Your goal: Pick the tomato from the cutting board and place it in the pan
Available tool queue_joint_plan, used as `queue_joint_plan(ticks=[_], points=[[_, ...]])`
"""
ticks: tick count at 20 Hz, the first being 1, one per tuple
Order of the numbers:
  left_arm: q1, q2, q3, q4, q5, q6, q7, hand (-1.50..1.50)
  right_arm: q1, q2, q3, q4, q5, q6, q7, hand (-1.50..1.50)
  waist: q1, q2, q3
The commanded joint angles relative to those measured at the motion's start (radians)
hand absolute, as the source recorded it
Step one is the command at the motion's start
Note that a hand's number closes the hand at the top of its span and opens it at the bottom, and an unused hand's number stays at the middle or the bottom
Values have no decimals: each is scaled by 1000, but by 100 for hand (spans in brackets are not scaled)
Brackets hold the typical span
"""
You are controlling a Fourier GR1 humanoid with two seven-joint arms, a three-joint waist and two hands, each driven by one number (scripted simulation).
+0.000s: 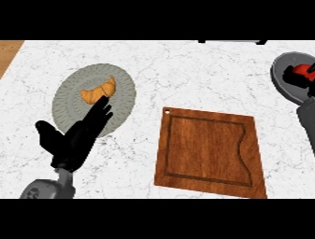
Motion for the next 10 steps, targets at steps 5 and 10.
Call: queue_joint_plan(ticks=[5, 10], points=[[-41, -20, 14, 42, -4, -5, -17, 0, -26, -102, -120, 151, -135, -63, -245, 150, 8, 10, 3], [-22, -17, -13, -4, -11, -14, 3, 0, -52, -171, -173, 215, -176, -31, -298, 150, 36, 17, 5]])
